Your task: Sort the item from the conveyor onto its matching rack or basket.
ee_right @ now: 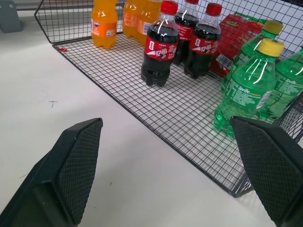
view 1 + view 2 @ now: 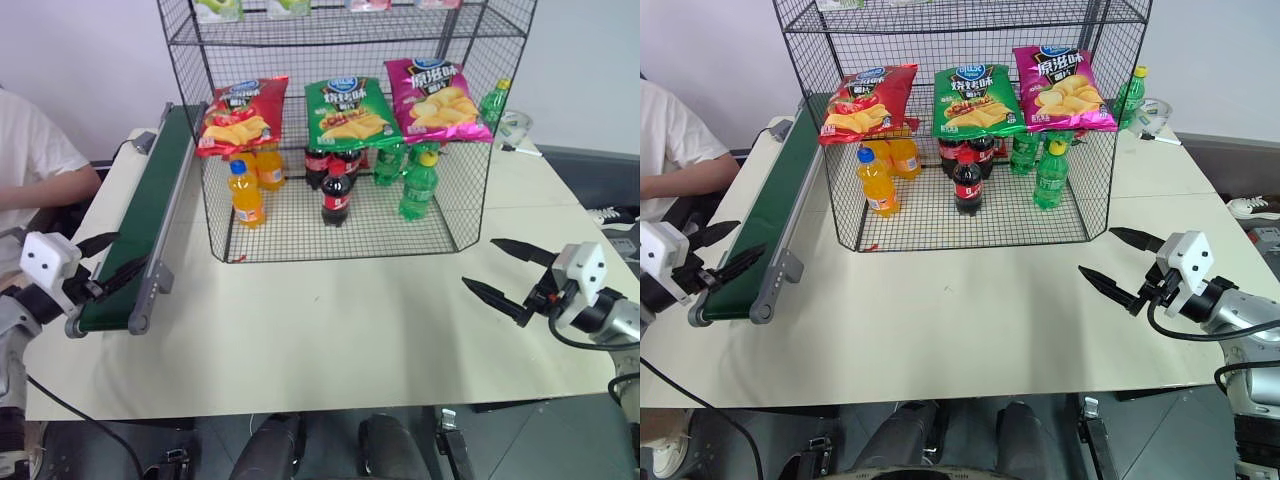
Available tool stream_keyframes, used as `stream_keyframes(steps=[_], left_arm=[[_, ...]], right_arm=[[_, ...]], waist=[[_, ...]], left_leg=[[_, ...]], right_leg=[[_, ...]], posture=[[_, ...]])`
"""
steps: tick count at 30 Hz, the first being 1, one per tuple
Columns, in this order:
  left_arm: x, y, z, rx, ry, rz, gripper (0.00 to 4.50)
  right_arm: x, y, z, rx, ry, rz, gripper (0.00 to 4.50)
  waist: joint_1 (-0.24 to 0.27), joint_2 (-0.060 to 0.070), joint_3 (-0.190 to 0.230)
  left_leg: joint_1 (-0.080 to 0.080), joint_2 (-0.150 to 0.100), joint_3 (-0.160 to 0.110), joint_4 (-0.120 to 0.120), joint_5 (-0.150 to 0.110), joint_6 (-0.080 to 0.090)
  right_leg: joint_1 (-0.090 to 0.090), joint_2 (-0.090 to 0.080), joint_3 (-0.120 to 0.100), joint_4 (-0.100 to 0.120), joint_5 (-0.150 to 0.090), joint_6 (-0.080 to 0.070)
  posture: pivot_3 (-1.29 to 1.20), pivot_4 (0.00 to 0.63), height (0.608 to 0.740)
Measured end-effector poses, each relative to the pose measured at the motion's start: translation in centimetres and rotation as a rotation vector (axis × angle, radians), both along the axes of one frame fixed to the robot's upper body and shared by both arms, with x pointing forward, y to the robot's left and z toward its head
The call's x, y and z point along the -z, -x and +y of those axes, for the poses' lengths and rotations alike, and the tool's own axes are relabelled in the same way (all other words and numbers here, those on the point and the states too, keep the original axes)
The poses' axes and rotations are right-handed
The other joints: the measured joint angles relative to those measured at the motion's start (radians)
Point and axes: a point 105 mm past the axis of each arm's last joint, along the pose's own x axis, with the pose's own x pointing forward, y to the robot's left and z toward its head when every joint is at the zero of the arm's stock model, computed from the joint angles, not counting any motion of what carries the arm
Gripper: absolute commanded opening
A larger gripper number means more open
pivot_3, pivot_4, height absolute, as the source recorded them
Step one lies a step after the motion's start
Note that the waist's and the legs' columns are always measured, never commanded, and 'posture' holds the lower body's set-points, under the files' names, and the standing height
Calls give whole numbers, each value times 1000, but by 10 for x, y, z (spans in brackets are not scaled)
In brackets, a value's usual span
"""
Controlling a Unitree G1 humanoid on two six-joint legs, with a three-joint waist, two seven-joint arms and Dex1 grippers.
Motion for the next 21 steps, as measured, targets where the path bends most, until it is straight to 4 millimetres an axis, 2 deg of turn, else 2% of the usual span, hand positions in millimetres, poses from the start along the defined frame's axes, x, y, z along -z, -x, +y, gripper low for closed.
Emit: stream_keyframes(steps=[21], left_arm=[[4, -1, -3, -3, 4, -10, 3201]], right_arm=[[-3, -6, -1, -9, 17, -17, 4500]], waist=[[0, 0, 0]], left_leg=[[0, 0, 0, 0, 0, 0]], right_leg=[[0, 0, 0, 0, 0, 0]], posture=[[0, 150, 740]])
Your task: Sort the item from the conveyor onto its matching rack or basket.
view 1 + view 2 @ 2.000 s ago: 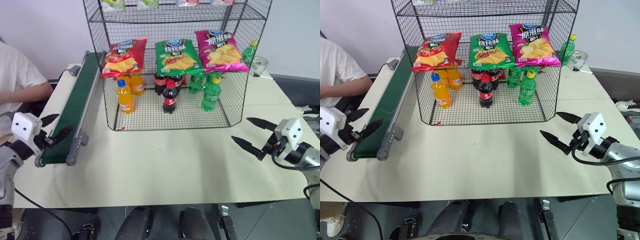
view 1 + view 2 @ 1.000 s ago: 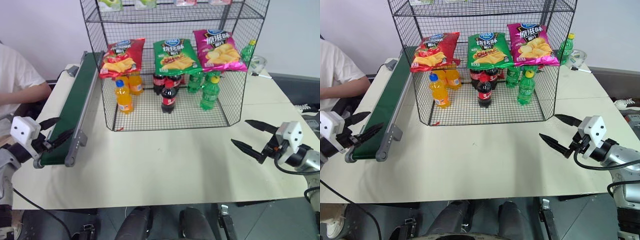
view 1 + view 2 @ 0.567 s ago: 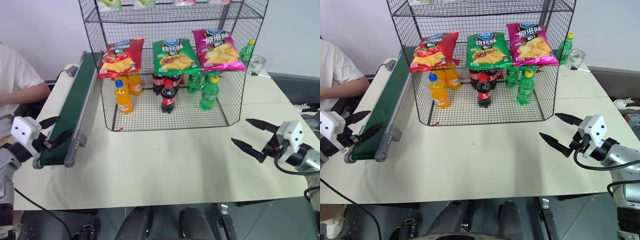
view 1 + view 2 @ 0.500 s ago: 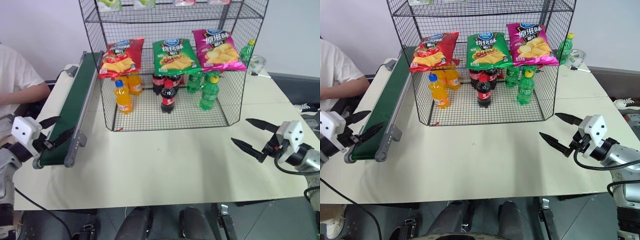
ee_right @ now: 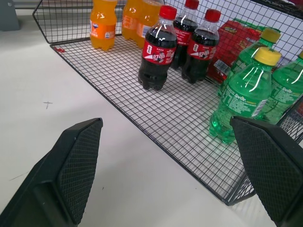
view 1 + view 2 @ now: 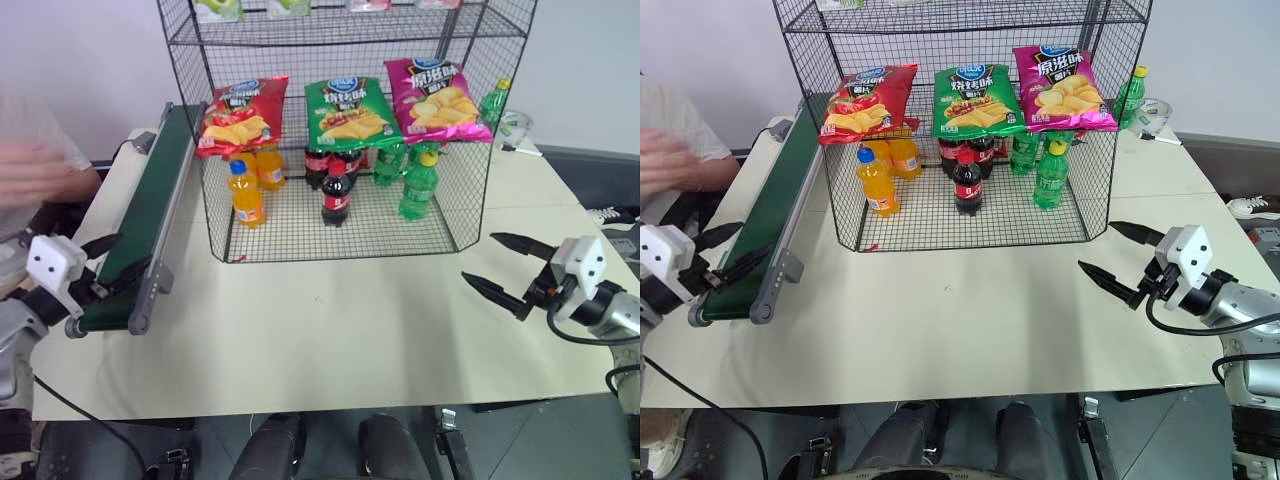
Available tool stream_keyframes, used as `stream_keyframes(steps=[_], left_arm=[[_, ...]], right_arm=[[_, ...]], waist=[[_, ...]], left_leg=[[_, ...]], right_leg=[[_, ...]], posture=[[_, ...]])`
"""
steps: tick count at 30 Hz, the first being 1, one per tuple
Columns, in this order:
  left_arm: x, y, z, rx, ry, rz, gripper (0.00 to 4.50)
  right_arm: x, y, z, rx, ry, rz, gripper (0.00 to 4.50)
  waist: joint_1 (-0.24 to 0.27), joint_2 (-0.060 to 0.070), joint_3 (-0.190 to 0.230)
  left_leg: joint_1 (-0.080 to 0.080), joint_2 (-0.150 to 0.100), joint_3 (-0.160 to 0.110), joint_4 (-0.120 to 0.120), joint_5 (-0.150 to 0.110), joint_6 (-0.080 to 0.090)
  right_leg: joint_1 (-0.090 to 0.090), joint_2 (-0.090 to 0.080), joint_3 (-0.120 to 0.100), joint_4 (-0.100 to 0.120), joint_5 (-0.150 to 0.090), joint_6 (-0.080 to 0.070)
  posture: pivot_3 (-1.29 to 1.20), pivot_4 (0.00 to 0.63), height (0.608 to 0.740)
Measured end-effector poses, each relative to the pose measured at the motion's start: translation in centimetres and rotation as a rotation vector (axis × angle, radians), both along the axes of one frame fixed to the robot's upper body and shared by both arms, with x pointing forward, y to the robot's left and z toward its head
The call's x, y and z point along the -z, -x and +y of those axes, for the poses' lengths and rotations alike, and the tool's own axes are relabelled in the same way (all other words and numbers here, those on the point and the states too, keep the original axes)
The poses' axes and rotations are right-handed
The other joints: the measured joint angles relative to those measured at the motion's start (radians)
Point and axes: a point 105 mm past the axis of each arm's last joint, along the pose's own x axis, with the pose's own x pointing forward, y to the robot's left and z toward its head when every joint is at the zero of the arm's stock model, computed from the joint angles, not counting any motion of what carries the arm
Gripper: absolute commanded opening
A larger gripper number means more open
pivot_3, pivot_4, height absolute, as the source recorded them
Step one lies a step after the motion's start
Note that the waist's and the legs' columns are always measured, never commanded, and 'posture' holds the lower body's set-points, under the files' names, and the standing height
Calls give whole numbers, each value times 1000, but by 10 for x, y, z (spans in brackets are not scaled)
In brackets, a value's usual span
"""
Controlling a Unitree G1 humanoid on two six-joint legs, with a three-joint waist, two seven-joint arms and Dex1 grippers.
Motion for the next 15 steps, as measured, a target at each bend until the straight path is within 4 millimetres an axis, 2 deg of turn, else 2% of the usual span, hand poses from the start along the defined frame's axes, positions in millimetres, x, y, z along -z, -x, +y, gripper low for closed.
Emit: stream_keyframes(steps=[15], left_arm=[[1, -3, -5, 12, -16, 3, 3201]], right_arm=[[0, -1, 0, -3, 2, 3, 4500]], waist=[[0, 0, 0]], left_leg=[[0, 0, 0, 0, 0, 0]], right_leg=[[0, 0, 0, 0, 0, 0]], posture=[[0, 150, 740]])
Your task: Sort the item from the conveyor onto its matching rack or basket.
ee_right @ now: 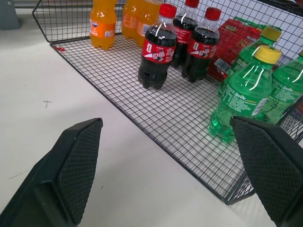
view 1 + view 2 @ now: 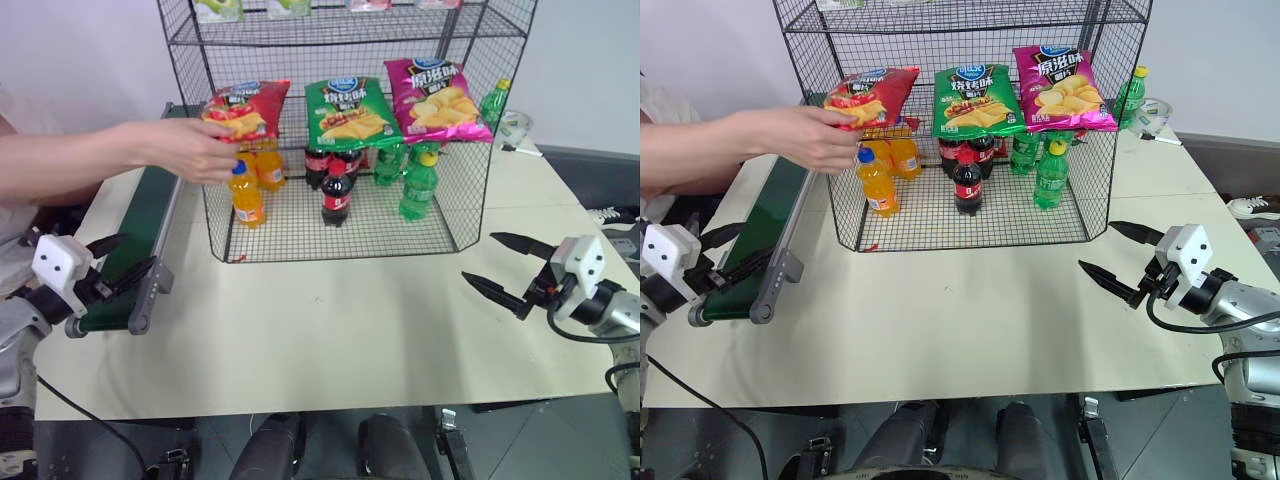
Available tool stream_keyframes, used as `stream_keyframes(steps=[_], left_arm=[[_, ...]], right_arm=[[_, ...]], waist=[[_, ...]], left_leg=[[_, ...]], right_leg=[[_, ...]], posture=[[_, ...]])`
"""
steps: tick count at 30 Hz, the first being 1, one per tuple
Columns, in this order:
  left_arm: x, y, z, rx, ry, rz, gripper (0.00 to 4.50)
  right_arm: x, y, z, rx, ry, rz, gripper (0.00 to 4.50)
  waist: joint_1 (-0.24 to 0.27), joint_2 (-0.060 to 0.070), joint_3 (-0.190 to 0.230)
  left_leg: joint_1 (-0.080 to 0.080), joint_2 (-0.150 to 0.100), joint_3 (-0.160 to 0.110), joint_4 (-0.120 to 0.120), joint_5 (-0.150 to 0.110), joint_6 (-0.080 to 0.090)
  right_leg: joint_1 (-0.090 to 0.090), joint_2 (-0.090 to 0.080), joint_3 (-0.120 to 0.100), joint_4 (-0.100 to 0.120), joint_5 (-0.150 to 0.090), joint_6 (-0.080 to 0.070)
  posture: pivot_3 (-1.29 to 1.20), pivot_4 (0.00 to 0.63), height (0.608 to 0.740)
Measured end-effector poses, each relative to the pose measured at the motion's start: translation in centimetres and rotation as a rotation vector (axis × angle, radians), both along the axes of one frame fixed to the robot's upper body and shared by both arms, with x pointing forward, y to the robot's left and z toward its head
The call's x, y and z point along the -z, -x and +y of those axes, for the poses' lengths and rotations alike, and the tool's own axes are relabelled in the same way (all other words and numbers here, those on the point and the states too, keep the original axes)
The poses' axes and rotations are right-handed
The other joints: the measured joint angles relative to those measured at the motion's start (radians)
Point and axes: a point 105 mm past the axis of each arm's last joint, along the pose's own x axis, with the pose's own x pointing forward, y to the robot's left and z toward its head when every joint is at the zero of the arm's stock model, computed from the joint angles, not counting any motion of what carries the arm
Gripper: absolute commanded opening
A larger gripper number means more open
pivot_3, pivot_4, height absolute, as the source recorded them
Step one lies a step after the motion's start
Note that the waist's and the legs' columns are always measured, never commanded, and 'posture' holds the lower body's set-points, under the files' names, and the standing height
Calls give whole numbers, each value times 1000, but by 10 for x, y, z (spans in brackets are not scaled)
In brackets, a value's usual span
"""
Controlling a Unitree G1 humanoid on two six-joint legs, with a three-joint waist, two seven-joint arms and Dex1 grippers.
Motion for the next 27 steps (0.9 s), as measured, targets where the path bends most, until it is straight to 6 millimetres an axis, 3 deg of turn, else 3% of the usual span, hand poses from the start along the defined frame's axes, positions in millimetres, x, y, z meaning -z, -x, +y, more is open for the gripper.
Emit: stream_keyframes(steps=[27], left_arm=[[4, 1, 1, -21, 14, 3, 3201]], right_arm=[[1, -3, 4, -20, -2, 8, 4500]], waist=[[0, 0, 0]], left_leg=[[0, 0, 0, 0, 0, 0]], right_leg=[[0, 0, 0, 0, 0, 0]], posture=[[0, 150, 740]])
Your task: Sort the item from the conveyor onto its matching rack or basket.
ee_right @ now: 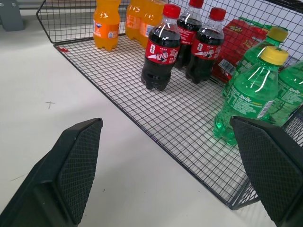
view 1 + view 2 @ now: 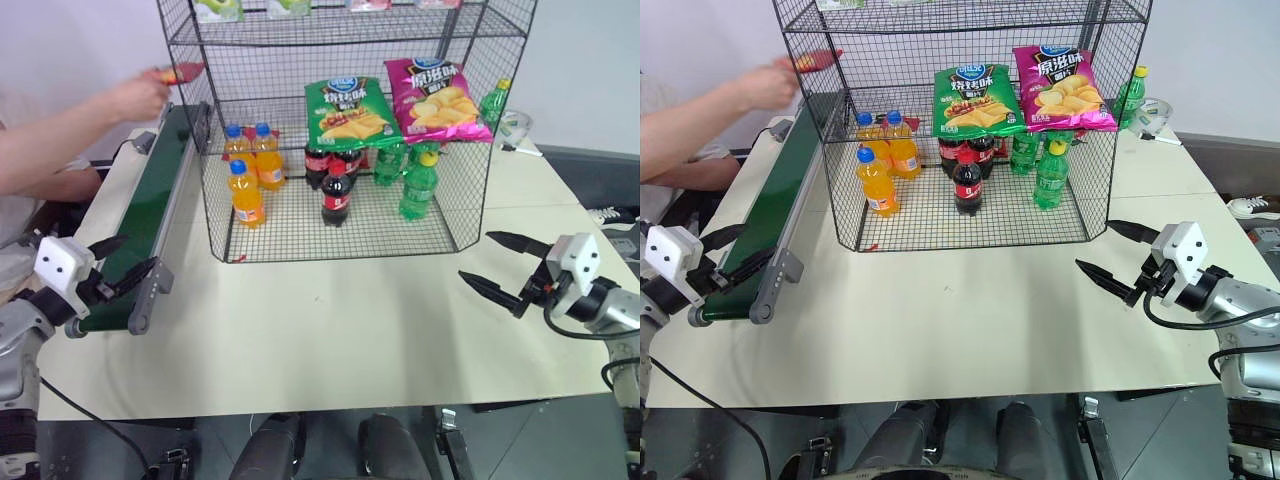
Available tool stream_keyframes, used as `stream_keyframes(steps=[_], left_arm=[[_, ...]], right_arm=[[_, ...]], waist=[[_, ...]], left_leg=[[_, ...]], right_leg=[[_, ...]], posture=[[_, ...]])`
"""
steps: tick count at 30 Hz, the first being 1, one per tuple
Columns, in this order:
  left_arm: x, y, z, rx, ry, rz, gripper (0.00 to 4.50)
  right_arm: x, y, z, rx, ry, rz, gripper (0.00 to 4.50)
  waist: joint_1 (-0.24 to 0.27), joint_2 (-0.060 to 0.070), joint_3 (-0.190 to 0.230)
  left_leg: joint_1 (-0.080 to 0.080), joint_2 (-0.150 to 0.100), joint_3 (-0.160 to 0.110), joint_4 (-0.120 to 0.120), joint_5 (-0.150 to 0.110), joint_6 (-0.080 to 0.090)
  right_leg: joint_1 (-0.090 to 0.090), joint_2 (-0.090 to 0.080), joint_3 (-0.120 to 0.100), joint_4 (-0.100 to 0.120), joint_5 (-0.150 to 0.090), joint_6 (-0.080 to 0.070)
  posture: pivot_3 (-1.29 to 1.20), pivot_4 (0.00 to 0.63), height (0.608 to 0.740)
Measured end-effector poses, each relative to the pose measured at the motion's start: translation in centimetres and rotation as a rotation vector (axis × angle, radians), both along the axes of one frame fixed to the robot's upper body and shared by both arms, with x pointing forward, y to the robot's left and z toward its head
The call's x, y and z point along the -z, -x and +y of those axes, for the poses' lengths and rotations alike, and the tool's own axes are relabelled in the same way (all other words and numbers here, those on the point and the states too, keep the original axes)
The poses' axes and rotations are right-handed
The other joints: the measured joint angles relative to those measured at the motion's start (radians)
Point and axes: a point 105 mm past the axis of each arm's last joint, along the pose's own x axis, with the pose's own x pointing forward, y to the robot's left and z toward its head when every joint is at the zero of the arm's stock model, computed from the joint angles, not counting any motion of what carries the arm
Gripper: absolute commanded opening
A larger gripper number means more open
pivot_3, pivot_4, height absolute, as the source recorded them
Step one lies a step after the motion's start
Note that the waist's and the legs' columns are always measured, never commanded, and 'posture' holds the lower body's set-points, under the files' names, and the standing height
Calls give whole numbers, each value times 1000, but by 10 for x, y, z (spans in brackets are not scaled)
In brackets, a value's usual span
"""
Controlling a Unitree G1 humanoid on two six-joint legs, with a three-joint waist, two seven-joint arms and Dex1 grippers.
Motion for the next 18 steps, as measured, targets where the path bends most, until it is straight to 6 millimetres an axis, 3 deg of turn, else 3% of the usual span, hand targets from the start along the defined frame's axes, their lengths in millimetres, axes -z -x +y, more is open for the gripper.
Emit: stream_keyframes(steps=[18], left_arm=[[10, 12, 2, -7, 0, 49, 3201]], right_arm=[[2, -2, 6, -21, -2, 7, 4500]], waist=[[0, 0, 0]], left_leg=[[0, 0, 0, 0, 0, 0]], right_leg=[[0, 0, 0, 0, 0, 0]], posture=[[0, 150, 740]])
